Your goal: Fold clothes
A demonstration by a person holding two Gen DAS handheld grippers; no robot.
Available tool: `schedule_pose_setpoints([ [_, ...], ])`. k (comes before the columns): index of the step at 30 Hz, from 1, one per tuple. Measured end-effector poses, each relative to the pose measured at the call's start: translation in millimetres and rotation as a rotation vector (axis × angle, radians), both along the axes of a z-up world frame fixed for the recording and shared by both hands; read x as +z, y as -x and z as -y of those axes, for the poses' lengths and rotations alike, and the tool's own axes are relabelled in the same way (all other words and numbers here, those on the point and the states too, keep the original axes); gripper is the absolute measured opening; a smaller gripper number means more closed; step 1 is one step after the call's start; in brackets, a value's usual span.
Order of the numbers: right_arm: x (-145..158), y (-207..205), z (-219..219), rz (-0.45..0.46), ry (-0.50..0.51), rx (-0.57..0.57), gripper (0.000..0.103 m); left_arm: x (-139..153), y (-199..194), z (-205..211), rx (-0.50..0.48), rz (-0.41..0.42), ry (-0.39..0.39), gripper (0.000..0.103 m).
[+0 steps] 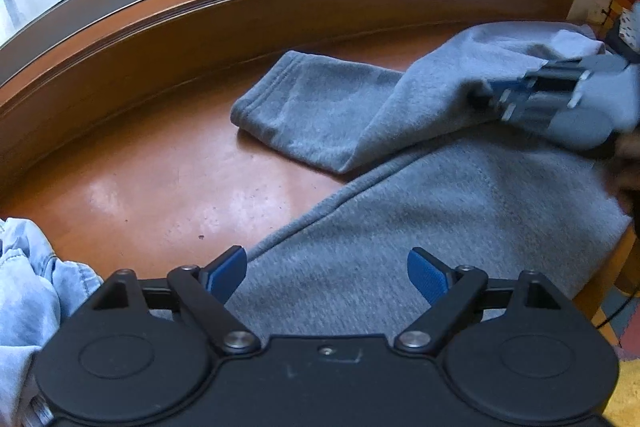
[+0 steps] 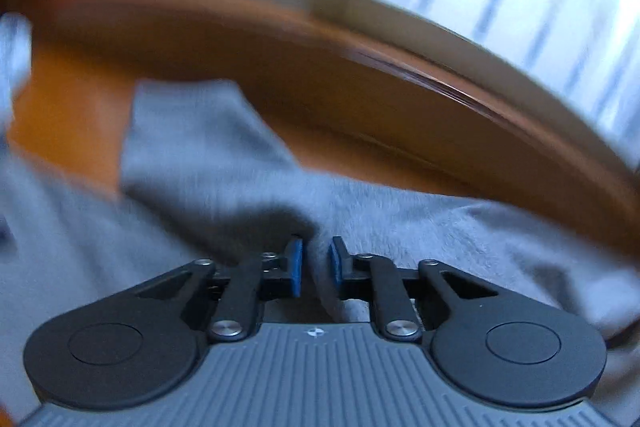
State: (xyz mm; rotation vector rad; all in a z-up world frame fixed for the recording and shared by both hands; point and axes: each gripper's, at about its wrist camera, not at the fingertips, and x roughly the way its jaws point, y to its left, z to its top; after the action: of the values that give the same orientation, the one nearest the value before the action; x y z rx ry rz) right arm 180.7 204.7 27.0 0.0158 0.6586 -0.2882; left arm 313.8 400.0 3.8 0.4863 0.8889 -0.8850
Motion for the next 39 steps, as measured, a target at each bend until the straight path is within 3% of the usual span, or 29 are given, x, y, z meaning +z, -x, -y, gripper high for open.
schedule_pose_setpoints([
  [3, 33.4, 16.8, 42.0, 0.194, -0.271, -0.070, 0.002, -0.4, -1.9, 7.9, 0.009, 0.006, -0.008, 0.086],
  [5, 48.9, 27.5, 72.9, 0.300, -0.357, -0.141, 0.002, 0.1, -3.7, 14.6, 0.007, 0.011, -0.011, 0.086],
  [7, 54.7, 33.7, 94.1, 0.336, -0.345, -0.190, 0.002, 0.6, -5.2, 21.2, 0.002, 0.015, -0.013, 0.086],
  [10, 57.0, 36.8, 106.8, 0.311, -0.280, -0.175, 0.017, 0.5, -6.4, 30.4, -0.014, 0.028, -0.021, 0.086],
  [11, 55.0, 34.8, 99.9, 0.273, -0.257, -0.127, 0.042, 0.3, -6.9, 33.3, -0.019, 0.033, -0.025, 0.086],
  [12, 52.3, 32.5, 90.7, 0.231, -0.231, -0.078, 0.076, -0.1, -7.7, 35.9, -0.022, 0.037, -0.030, 0.086],
  [13, 47.6, 29.8, 77.8, 0.193, -0.180, -0.029, 0.086, -0.9, -9.0, 38.0, -0.022, 0.037, -0.034, 0.086],
  [14, 41.7, 27.0, 62.9, 0.157, -0.115, 0.020, 0.088, -2.1, -11.2, 40.0, -0.019, 0.035, -0.038, 0.086],
  [19, -1.6, 3.3, 3.0, -0.007, 0.195, 0.246, 0.087, -8.5, -28.4, 43.4, 0.003, 0.004, -0.049, 0.086],
  [22, -25.8, -16.0, -0.6, -0.059, 0.236, 0.249, 0.079, -10.6, -32.3, 43.9, 0.004, -0.002, -0.056, 0.086],
  [23, -32.6, -21.1, 0.8, -0.071, 0.229, 0.241, 0.071, -10.7, -32.5, 43.8, 0.002, -0.001, -0.058, 0.086],
  [24, -38.8, -27.4, 3.0, -0.086, 0.209, 0.233, 0.052, -10.8, -32.5, 43.7, 0.000, -0.001, -0.061, 0.086],
  [25, -37.0, -30.4, 9.5, -0.073, 0.147, 0.214, 0.038, -11.1, -32.9, 43.4, -0.001, -0.002, -0.064, 0.086],
  [26, -30.7, -31.2, 18.2, -0.043, 0.065, 0.188, 0.018, -11.4, -33.5, 43.0, 0.000, -0.001, -0.068, 0.086],
  [27, -24.4, -31.9, 26.8, -0.014, -0.017, 0.161, 0.012, -11.5, -34.0, 43.0, 0.002, 0.000, -0.072, 0.086],
  [29, -8.0, -26.5, 50.1, 0.078, -0.207, 0.093, 0.012, -11.7, -35.7, 42.4, 0.009, 0.003, -0.077, 0.086],
  [32, 25.7, 6.5, 104.0, 0.328, -0.552, -0.057, 0.012, -13.1, -39.1, 43.7, 0.022, -0.002, -0.083, 0.086],
  [35, 31.5, 46.7, 154.1, 0.528, -0.744, -0.223, 0.012, -14.6, -40.2, 48.2, 0.020, -0.007, -0.089, 0.086],
  [37, 23.0, 71.9, 183.9, 0.591, -0.780, -0.384, 0.012, -14.4, -38.8, 51.9, 0.008, -0.006, -0.088, 0.086],
  [39, 8.1, 90.5, 205.9, 0.546, -0.701, -0.574, 0.014, -13.3, -35.7, 55.4, -0.010, -0.001, -0.087, 0.086],
])
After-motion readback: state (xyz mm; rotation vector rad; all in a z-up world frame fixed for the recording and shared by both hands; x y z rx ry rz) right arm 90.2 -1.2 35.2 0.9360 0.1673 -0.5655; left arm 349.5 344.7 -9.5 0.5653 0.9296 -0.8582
